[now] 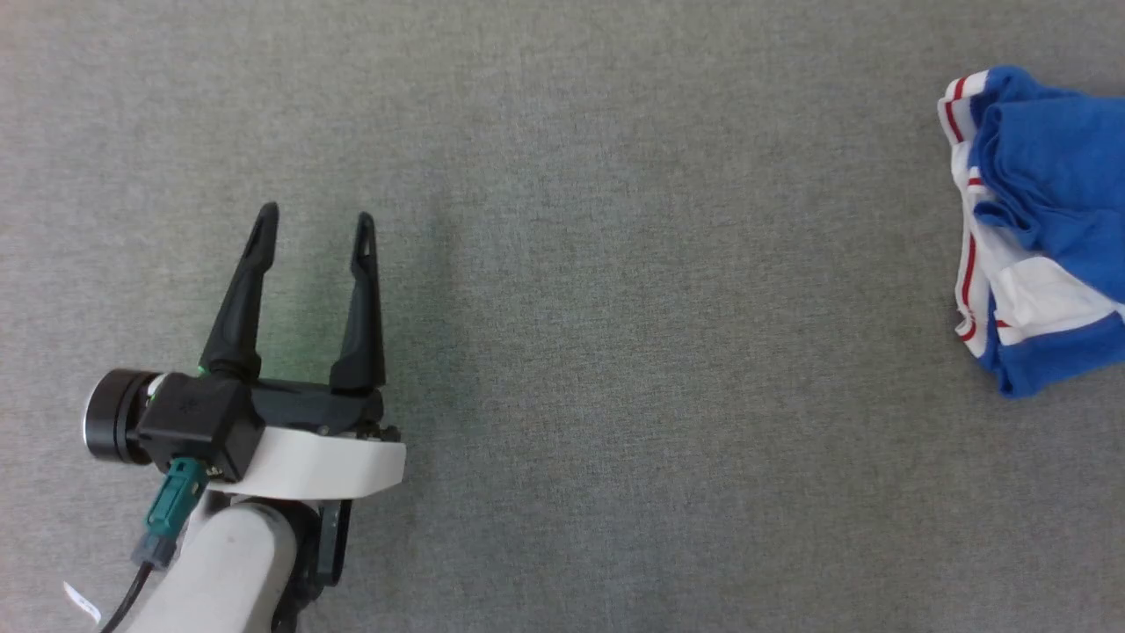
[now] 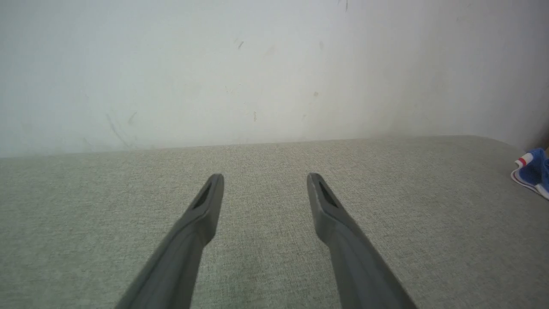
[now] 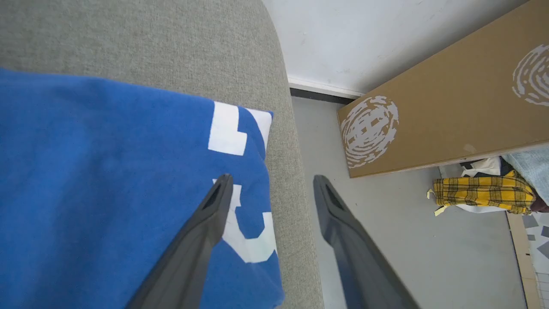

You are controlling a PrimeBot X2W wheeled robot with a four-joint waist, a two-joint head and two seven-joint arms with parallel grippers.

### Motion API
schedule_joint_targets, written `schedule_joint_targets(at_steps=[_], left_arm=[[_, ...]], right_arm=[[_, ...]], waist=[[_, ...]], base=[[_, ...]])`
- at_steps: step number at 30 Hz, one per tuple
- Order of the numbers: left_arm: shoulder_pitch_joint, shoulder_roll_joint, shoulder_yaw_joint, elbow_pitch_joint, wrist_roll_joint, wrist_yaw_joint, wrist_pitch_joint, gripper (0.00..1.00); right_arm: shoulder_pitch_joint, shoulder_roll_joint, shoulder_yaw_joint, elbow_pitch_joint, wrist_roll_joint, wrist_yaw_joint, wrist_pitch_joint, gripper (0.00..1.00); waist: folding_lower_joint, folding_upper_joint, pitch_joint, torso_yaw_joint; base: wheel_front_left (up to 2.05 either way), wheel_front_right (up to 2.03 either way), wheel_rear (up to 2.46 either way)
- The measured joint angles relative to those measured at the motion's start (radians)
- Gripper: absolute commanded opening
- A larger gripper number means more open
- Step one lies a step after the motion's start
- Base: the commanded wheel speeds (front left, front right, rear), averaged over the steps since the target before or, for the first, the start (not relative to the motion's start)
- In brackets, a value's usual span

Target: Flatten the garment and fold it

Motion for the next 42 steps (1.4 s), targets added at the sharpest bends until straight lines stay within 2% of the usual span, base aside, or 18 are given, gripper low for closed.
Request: schedule_joint_targets(at_steps=[5,9,14,18,29,42], left_arm=[[0.015,-0.017,0.012,0.024,-0.007,0.018,-0.009,1.0],[0.055,-0.028,0.02,0.038,-0.021,0.021,-0.016,1.0],[0.112,-0.046,0.041,0.056,-0.044,0.04,-0.017,1.0],[0.15,-0.05,0.054,0.065,-0.062,0.052,-0.018,1.0],[0.23,-0.041,0.042,0.078,-0.068,0.052,-0.016,1.0],[0.354,-0.058,0.007,0.152,-0.089,0.037,-0.021,1.0]], right_arm=[[0.011,0.039,-0.025,-0.025,0.012,0.0,-0.034,1.0],[0.056,0.101,-0.046,-0.079,0.041,0.0,-0.081,1.0],[0.129,0.239,-0.046,-0.191,0.134,0.0,-0.189,1.0],[0.198,0.307,-0.014,-0.273,0.16,0.0,-0.251,1.0],[0.393,0.397,0.081,-0.405,0.161,0.0,-0.368,1.0],[0.613,0.511,0.096,-0.382,0.033,0.0,-0.462,1.0]], waist=[[0.0,0.0,-0.049,0.006],[-0.0001,0.0,-0.102,0.014],[-0.0001,0.0001,-0.181,0.025],[-0.0003,0.0001,-0.245,0.034],[-0.0002,0.0001,-0.403,0.065],[-0.0001,0.0001,-0.547,0.117]], base=[[0.0,0.0,0.0],[0.0,0.0,0.0],[0.0,0.0,0.0],[0.0,0.0,0.0],[0.0,0.0,0.0],[0.0,0.0,0.0]])
